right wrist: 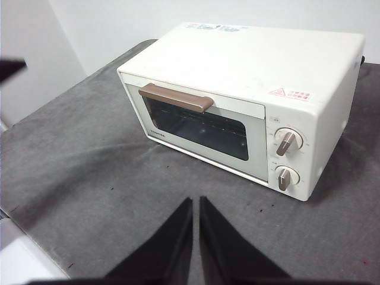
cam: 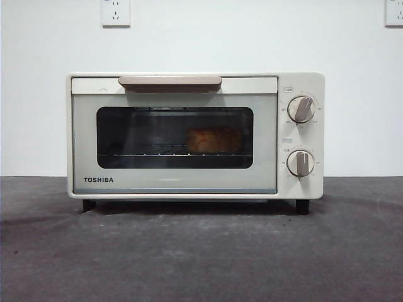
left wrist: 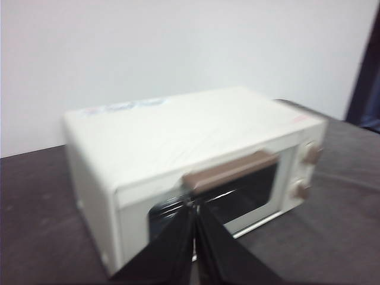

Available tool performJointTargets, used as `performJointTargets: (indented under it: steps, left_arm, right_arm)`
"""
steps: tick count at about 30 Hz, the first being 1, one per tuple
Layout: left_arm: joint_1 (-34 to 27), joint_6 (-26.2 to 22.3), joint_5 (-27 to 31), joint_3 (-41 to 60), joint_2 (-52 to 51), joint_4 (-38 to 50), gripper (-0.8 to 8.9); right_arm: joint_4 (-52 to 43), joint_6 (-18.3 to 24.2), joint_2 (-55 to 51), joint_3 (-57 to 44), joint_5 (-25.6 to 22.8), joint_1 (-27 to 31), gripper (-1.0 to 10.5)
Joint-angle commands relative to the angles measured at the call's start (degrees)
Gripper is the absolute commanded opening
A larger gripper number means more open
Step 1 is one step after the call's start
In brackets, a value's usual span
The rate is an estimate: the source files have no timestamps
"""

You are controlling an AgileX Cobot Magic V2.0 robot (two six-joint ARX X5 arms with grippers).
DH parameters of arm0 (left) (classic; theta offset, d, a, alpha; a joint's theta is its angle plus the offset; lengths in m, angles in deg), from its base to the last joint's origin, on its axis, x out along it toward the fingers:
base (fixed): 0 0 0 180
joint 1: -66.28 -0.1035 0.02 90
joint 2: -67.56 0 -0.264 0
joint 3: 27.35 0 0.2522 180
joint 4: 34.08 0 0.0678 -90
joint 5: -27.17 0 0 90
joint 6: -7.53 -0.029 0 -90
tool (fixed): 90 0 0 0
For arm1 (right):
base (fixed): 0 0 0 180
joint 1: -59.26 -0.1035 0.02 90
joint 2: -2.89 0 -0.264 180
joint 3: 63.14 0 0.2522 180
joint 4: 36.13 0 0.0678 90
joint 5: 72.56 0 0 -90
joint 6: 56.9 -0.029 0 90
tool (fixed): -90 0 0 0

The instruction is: The left arm flap open the oven, the right arm pick bread and place it into oven, the left arm flap close the oven

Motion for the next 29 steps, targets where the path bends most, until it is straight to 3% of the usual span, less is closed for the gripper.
performJointTargets:
  steps: [1, 5, 8, 15, 23, 29]
  left_arm:
    - [-2.4, -0.5, -0.1, 9.7, -5.8, 4.1, 0.1]
    - [-3.8, -2.3, 3.3, 20.9, -11.7, 6.6, 0.1]
    - [-4.1, 0.7, 9.8, 26.0, -15.7, 6.4, 0.1]
    - [-4.5, 3.1, 18.0, 31.2, -22.8, 6.5, 0.1]
    - [-4.8, 4.7, 22.3, 32.9, -22.9, 3.5, 0.1]
    - [-4.8, 4.7, 22.3, 32.9, -22.9, 3.6, 0.1]
  right_arm:
    - [-0.8, -0.1, 0.1, 0.9, 0.0, -0.3, 0.2]
    - [-0.7, -0.1, 0.1, 0.9, 0.0, -0.3, 0.2]
    - [-0.7, -0.1, 0.1, 0.9, 0.0, -0.3, 0.2]
    - [-0.7, -0.1, 0.1, 0.9, 0.0, -0.3, 0.2]
    - [-0.8, -0.1, 0.1, 0.9, 0.0, -0.3, 0.2]
    - [-0.8, -0.1, 0.1, 0.9, 0.0, -0.3, 0.2]
